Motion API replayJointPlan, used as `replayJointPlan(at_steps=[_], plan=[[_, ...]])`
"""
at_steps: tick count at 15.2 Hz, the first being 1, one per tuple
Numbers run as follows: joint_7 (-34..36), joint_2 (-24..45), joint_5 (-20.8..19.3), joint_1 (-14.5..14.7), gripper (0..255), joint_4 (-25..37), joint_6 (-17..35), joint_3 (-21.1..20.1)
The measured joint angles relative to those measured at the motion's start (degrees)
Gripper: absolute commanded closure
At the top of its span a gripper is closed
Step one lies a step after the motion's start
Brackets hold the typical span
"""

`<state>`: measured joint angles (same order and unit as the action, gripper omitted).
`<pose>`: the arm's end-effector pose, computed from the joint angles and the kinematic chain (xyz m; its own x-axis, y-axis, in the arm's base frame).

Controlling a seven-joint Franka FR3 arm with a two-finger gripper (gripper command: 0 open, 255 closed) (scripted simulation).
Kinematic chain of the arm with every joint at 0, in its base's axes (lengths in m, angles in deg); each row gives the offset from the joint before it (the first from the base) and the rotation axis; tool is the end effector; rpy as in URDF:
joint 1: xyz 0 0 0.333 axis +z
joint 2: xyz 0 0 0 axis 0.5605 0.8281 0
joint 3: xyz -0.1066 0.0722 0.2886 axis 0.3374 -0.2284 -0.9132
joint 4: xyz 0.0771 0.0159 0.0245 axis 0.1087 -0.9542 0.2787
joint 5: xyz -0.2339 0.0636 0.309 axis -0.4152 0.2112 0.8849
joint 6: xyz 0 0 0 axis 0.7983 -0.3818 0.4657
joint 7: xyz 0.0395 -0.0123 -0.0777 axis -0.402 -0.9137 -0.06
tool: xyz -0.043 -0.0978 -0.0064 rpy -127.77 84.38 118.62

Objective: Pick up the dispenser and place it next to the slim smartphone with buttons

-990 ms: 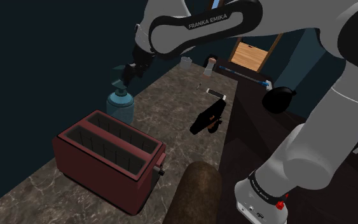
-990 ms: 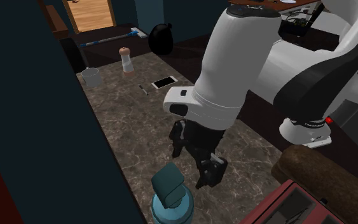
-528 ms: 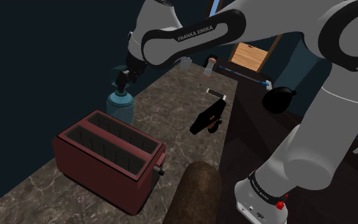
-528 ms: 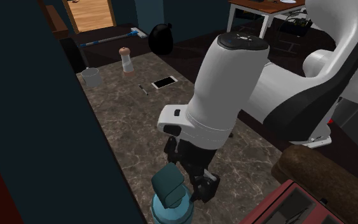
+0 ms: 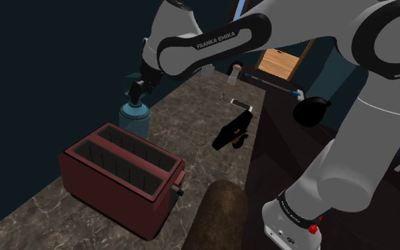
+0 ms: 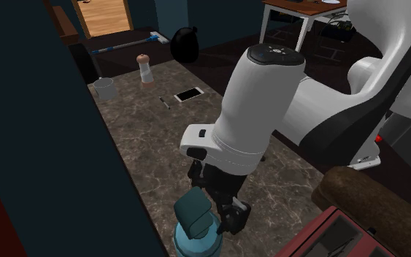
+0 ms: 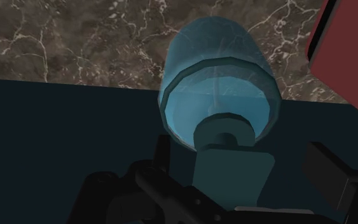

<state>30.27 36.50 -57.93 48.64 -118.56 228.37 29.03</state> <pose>0.5487 0.2932 0.3905 0.8068 0.5119 0.2950 0.5341 -0.8454 0.0063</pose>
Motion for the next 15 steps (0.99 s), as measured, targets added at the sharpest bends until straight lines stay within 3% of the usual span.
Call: replayJointPlan(at_steps=[10, 15], plan=[[0.0, 0.0, 0.0, 0.0, 255, 0.0, 0.0, 0.0], [-0.4, -1.4, 0.6, -0.2, 255, 1.3, -2.8, -0.2]])
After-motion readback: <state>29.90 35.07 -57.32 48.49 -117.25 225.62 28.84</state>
